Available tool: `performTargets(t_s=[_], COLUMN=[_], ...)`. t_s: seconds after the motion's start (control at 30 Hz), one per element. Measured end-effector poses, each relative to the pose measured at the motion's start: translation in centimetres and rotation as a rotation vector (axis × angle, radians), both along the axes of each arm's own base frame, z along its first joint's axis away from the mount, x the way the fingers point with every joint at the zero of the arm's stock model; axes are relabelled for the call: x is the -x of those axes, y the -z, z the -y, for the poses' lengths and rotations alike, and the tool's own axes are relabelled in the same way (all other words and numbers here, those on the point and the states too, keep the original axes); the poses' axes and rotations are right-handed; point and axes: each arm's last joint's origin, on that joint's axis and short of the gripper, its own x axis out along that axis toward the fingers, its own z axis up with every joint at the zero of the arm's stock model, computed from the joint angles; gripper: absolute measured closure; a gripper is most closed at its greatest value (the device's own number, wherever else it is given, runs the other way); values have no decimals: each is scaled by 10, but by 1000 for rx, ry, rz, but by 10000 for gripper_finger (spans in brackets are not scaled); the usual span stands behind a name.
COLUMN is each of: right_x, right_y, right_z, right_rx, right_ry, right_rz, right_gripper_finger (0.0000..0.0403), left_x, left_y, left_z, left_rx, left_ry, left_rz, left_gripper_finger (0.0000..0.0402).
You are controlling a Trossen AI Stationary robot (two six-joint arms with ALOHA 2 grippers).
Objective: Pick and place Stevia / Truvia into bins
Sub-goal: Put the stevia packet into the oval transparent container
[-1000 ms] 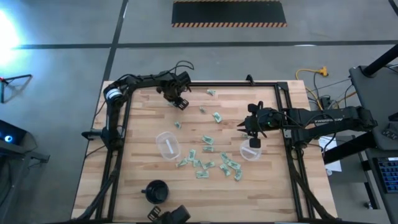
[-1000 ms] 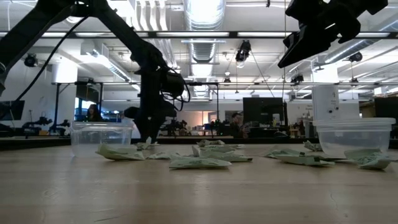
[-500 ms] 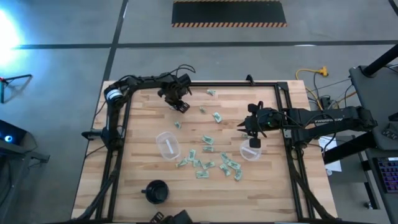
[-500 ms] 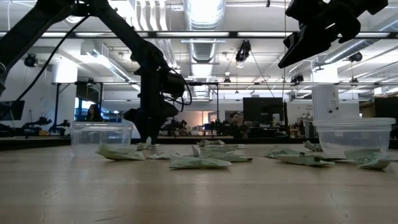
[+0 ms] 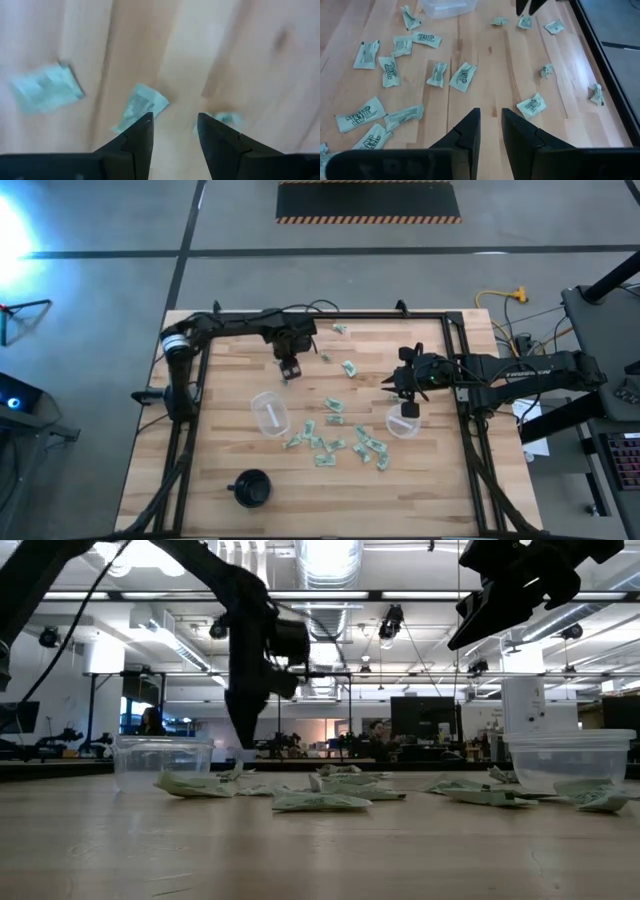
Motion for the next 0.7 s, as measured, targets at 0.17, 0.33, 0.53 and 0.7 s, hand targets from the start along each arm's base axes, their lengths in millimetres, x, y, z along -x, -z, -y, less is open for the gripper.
performTargets(t_s=[0.17, 0.33, 0.53, 0.7], right_x=[0, 0, 0, 0], right_y=[0, 0, 0, 1], right_z=[0, 0, 0, 0], right_rx=[-15, -21, -17, -17], right_ry=[11, 11, 8, 8], right_rz=[1, 2, 1, -3], right_gripper_finger=[335, 335, 335, 335], left_x=[9, 14, 11, 9], left_y=[-10, -4, 2, 1], left_z=[-1, -10, -12, -12], left_rx=[-54, -53, -56, -41], left_ry=[212, 233, 232, 234], left_rz=[-6, -27, -12, 22], left_gripper_finger=[265, 265, 265, 244])
